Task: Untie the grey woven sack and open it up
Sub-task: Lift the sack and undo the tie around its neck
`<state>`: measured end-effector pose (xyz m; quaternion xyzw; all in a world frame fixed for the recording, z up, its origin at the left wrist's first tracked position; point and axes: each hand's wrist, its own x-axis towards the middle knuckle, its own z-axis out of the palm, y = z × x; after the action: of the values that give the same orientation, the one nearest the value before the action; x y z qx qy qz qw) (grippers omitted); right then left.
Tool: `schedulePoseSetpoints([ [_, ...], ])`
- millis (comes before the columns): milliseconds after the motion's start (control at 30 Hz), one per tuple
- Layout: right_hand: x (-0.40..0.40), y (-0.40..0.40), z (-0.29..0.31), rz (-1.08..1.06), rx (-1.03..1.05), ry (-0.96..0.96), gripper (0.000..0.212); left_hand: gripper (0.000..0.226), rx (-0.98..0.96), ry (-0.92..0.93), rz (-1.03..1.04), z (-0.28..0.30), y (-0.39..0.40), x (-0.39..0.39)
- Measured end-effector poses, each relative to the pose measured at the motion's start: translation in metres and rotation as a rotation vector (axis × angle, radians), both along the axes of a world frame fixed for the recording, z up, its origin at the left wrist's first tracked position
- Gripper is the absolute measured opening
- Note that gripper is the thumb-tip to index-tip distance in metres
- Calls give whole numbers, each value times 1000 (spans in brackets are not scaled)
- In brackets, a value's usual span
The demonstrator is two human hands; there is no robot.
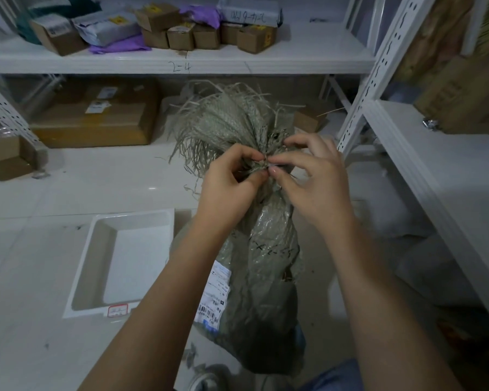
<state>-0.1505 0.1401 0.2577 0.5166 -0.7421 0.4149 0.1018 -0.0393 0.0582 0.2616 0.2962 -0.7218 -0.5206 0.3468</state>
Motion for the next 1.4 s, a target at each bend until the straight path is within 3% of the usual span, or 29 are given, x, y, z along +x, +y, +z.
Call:
schedulePoseSetpoints([
  [233, 4, 0, 2, -7, -3, 35, 14, 5, -62, -9, -80, -2, -3, 2],
  [667, 0, -1, 0, -5, 89, 71, 18, 26, -46, -78, -12, -3, -5, 2],
  [867, 3, 1, 5, 23, 9, 7, 10, 30, -13, -26, -2, 5, -6, 2],
  [1033, 0, 2, 5, 52, -3, -7, 13, 28, -3, -12, -25, 5, -8, 6],
  [1200, -4, 3, 4, 54, -13, -15, 13, 9, -18, -17, -155, 5, -3, 8],
  [1400, -5, 2, 4, 87, -19, -29, 21, 8, -58, -55, -103, 1, -2, 4],
])
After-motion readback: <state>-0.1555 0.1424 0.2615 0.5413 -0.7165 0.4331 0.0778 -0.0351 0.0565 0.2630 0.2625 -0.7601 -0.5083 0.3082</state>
